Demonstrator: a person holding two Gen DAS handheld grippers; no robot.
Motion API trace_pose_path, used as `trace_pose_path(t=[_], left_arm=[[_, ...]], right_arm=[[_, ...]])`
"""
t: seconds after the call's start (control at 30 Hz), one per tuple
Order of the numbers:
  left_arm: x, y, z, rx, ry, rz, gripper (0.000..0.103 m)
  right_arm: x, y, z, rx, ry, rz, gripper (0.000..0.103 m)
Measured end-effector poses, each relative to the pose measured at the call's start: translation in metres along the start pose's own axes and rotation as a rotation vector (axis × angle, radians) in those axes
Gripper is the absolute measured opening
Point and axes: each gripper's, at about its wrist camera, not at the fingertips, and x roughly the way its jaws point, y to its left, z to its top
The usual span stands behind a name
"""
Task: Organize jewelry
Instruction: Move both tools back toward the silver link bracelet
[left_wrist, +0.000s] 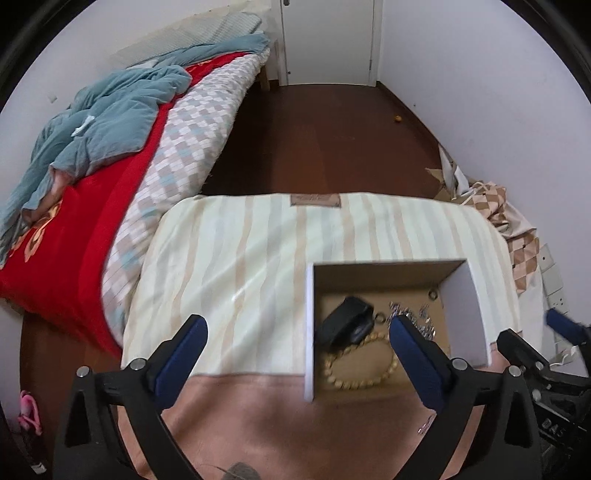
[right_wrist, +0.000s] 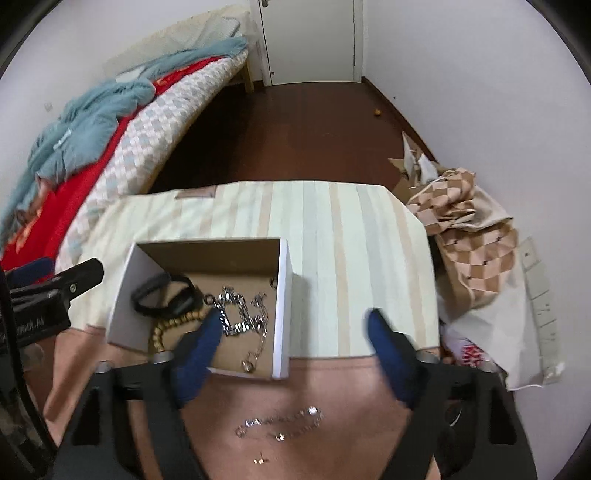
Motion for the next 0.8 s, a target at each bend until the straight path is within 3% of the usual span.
trace_pose_path(t=[0.07, 0.33, 0.8], left_arm=[[-0.006, 0.001, -0.008, -0.005, -0.003, 0.01, 0.101], [-0.046, 0.001, -0.031, -0.004, -0.034, 0.045, 0.101], [-0.148, 0.01, -0.049, -0.011, -0.149, 0.052, 0.101]], right_arm=[[-0.005, 0.004, -0.005, -0.007, 0.005, -0.014, 0.101], [-0.041, 0.02, -0.019, -0.028, -0.005, -0.044, 0.102], [-0.155, 0.03, -0.031, -0.021, -0.115, -0.064, 0.102]])
